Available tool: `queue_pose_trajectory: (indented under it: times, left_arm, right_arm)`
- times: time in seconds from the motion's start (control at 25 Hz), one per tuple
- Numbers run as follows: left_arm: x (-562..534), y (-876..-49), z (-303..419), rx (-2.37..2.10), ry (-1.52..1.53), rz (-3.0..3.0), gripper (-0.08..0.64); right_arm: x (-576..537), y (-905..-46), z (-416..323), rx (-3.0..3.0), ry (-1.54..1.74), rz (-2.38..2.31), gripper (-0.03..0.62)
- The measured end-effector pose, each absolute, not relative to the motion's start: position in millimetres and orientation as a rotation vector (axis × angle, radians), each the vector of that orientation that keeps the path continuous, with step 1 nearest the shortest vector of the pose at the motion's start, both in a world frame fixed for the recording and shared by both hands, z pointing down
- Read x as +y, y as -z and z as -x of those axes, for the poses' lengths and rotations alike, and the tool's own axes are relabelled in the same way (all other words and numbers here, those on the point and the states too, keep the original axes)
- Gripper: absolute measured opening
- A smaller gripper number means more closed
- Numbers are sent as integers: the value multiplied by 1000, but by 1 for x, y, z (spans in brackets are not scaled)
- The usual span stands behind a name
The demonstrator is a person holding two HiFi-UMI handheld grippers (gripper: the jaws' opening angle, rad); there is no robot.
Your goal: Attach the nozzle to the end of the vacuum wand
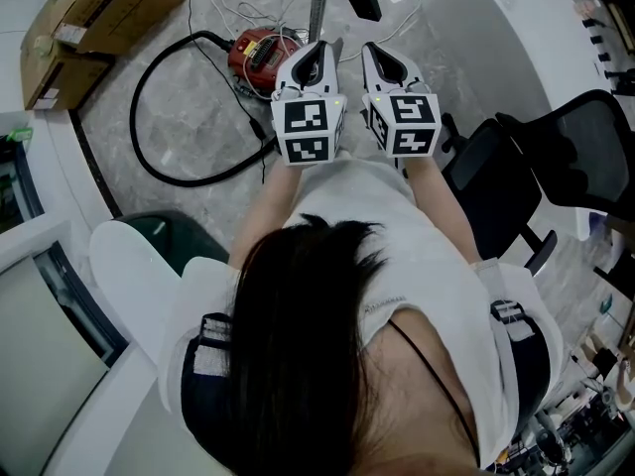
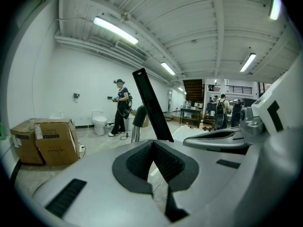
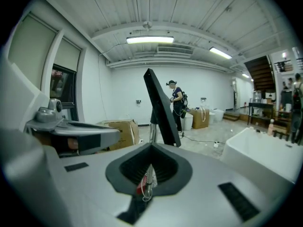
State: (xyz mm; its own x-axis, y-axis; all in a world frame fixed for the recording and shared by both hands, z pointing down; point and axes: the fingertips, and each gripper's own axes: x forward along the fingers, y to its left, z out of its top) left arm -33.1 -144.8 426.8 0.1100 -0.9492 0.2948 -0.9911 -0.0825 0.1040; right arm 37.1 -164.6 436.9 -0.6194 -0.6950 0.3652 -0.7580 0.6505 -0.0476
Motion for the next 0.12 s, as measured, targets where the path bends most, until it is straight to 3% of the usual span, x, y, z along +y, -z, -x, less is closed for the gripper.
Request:
queue_pose_trajectory:
  times: [0.12]
  left_arm:
    - [-140,-428,33,-1920,-226,-2112,3]
  right_arm:
    - [-160,-438,-37,-2553,-271,-1150,14]
